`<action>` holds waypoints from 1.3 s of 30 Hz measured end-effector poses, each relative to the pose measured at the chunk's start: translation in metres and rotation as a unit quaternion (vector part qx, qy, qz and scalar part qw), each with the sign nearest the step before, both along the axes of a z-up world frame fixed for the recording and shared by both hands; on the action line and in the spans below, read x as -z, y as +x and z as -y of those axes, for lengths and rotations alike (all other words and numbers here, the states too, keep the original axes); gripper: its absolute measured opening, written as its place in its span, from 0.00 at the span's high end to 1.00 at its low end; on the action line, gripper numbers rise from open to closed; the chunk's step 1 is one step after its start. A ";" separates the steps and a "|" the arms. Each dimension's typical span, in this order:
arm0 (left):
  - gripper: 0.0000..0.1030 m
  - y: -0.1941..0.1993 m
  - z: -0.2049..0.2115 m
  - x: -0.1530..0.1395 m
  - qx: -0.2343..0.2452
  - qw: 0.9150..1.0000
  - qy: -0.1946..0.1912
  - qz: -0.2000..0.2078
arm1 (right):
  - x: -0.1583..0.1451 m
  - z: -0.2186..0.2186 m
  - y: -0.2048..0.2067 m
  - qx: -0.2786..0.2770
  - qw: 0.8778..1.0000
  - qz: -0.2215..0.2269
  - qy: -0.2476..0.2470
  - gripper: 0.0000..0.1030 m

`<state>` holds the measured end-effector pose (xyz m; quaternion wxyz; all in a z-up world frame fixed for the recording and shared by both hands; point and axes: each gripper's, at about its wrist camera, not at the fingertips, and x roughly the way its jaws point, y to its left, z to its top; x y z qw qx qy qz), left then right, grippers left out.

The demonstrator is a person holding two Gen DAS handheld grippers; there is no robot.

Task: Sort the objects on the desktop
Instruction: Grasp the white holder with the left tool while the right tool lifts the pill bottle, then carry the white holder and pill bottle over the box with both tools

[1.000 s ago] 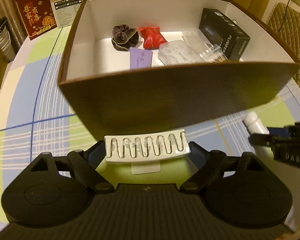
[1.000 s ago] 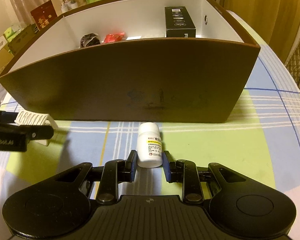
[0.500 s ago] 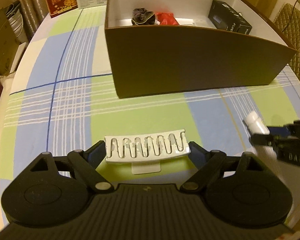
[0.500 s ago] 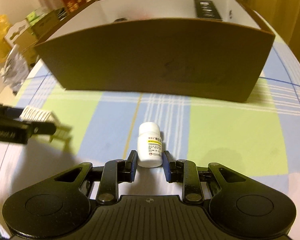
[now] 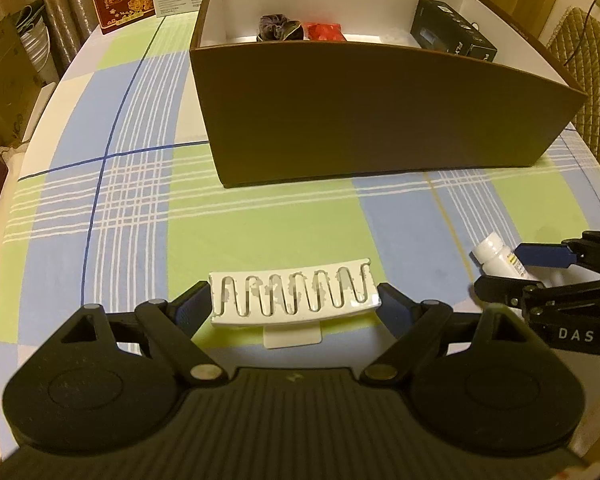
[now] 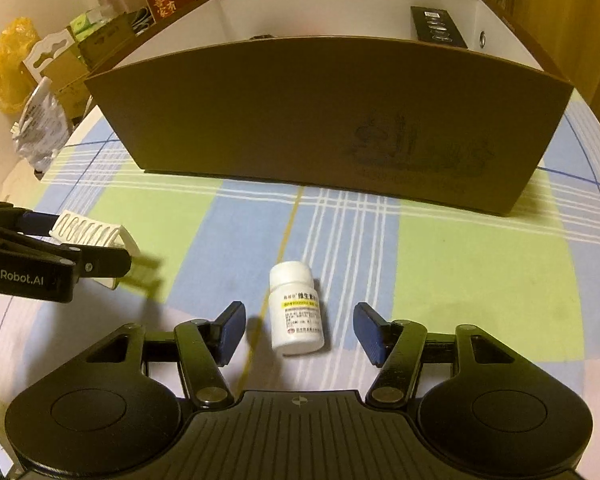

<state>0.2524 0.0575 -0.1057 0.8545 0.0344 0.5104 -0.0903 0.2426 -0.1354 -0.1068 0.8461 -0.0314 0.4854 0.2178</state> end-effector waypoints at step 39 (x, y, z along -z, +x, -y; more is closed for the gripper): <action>0.17 -0.014 0.024 -0.049 0.049 0.997 -0.014 0.060 | -0.047 0.024 -0.005 0.006 1.000 0.006 0.023 0.76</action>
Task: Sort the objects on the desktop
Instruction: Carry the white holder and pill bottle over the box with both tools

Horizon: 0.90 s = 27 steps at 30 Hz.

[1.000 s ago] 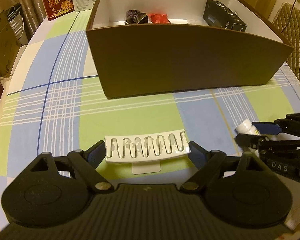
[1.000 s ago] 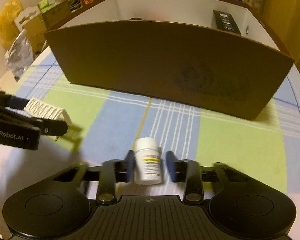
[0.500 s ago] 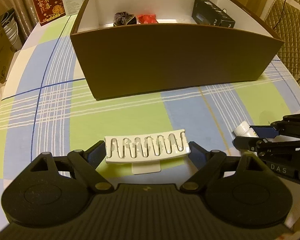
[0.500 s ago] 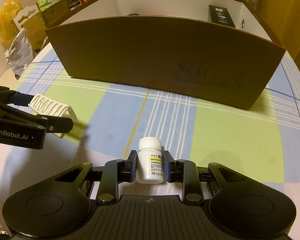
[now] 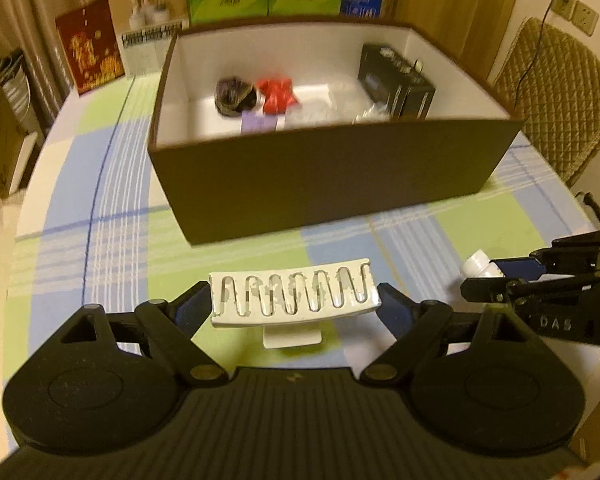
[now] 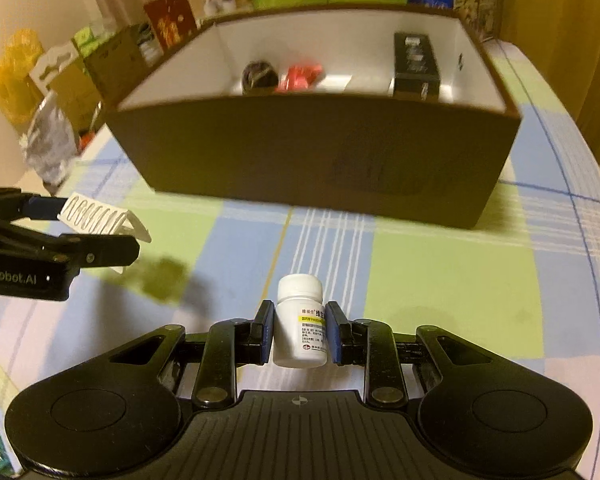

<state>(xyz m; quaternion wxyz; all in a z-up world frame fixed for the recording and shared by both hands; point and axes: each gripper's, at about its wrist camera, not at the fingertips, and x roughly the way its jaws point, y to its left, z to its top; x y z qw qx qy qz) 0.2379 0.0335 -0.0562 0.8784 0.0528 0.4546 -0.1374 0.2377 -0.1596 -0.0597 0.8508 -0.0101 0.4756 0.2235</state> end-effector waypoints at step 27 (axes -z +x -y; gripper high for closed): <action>0.17 0.072 0.017 -0.070 0.033 0.996 -0.014 0.082 | -0.092 0.004 0.083 0.010 0.993 0.108 0.053 0.76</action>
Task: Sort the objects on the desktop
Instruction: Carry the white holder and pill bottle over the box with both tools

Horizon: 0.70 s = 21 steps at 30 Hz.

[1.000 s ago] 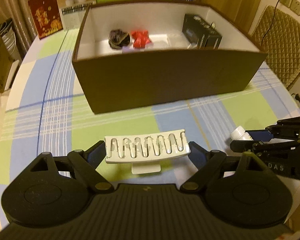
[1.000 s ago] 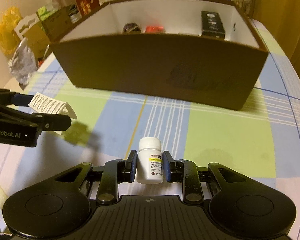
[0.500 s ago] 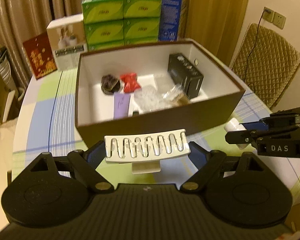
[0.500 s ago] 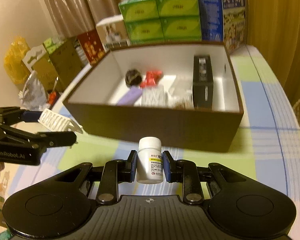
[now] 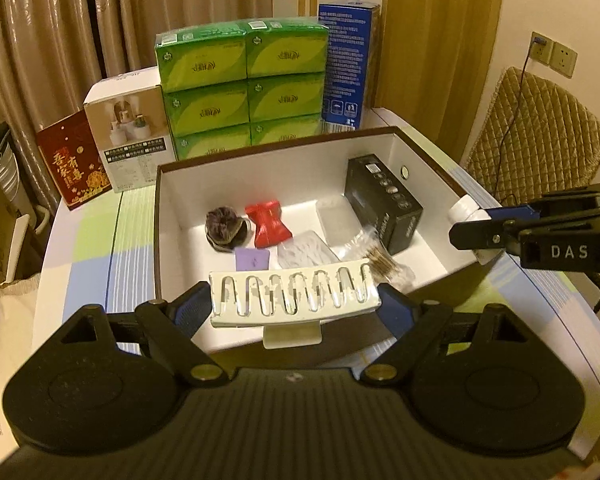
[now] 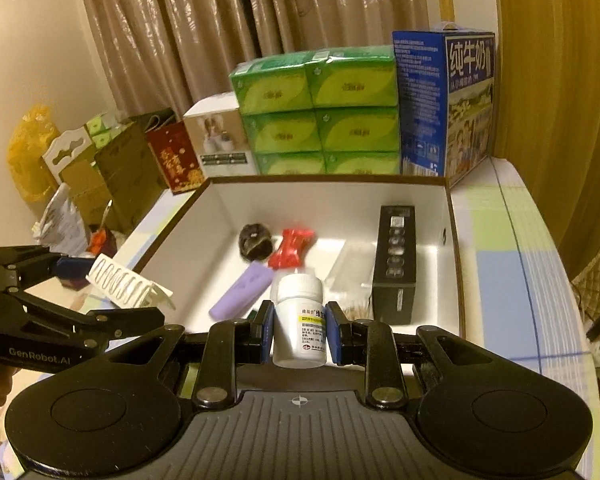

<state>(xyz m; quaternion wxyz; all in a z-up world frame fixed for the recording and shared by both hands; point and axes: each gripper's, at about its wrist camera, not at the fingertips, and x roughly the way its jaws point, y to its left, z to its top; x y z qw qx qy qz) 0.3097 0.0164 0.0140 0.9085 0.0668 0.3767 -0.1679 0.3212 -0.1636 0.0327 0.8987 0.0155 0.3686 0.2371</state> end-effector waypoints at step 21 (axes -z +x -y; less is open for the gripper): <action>0.17 0.078 0.010 0.037 0.005 0.998 0.003 -0.065 | 0.037 -0.011 0.066 -0.008 0.998 -0.058 -0.022 0.76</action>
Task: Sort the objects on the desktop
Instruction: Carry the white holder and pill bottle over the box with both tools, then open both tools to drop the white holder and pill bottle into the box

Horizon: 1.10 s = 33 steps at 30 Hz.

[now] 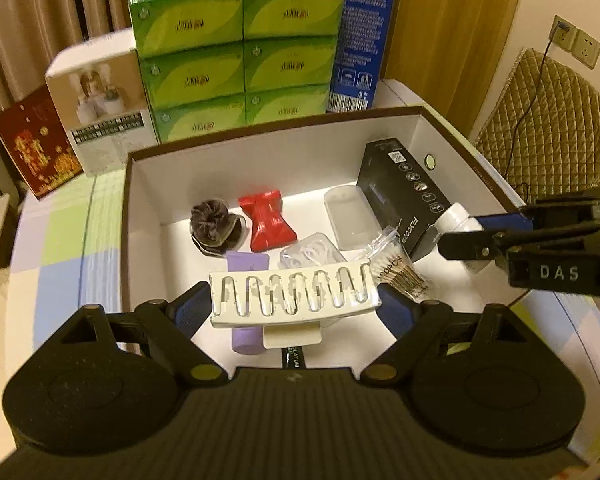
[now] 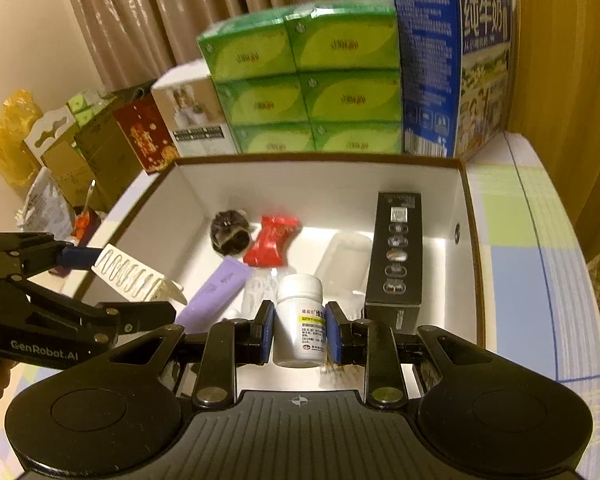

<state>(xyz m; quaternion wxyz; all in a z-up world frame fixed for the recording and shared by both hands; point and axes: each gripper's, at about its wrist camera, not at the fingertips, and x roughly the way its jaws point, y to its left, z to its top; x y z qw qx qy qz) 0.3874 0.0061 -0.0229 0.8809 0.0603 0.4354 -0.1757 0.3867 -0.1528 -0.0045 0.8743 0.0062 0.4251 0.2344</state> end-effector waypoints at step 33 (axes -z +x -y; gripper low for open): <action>0.17 0.033 0.024 0.063 0.029 0.995 0.003 -0.100 | 0.038 0.010 0.020 0.004 0.998 -0.064 -0.024 0.76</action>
